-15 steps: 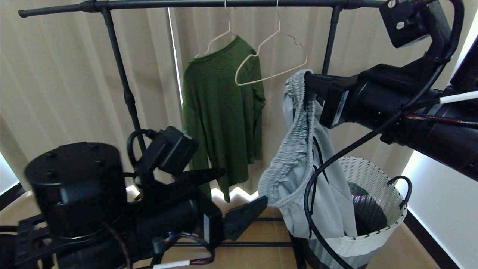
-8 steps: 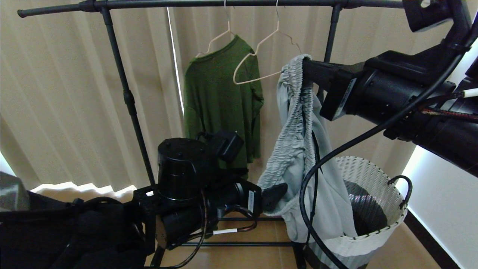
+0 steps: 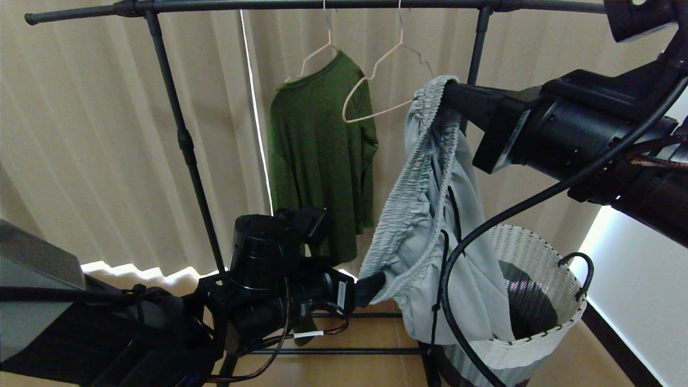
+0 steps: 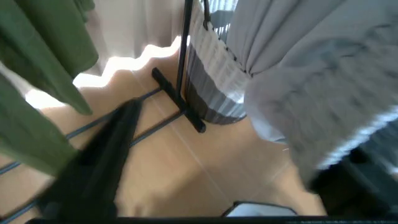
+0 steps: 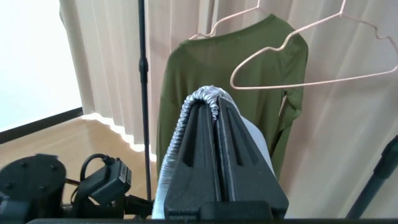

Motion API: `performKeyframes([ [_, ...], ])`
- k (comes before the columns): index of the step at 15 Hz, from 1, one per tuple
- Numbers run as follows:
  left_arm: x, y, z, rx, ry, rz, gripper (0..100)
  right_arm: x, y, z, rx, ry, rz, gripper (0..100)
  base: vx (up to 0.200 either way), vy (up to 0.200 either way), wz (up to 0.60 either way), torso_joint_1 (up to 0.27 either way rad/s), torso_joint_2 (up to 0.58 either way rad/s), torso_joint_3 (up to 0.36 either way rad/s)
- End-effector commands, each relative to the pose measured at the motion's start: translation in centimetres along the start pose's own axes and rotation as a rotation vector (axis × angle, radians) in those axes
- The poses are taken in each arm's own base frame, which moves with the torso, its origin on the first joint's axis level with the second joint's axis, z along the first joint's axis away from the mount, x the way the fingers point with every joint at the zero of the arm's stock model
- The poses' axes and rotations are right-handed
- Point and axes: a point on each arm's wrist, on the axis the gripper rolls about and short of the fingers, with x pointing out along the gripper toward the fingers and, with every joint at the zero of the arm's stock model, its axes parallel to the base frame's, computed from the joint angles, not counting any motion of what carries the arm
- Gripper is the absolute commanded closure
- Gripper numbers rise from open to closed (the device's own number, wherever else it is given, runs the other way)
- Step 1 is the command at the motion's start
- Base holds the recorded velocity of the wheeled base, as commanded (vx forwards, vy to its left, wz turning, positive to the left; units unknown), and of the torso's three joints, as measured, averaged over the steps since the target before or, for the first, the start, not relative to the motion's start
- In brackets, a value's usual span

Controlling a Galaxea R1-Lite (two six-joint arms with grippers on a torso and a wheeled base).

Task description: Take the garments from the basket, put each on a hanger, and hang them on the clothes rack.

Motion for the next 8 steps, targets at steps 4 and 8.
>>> performKeyframes([
  [4, -2.2, 0.3, 0.0, 0.011, -0.011, 0.015, 100, -0.1, -0.9, 0.0, -0.005, -0.002, -0.034, 100, 0.000, 0.000, 0.00, 0.000, 0.00, 0.000],
  [8, -6.6, 1.6, 2.7, 0.067, -0.210, 0.071, 100, 0.0, -3.3, -0.9, -0.014, 0.029, -0.123, 100, 0.000, 0.000, 0.00, 0.000, 0.00, 0.000],
])
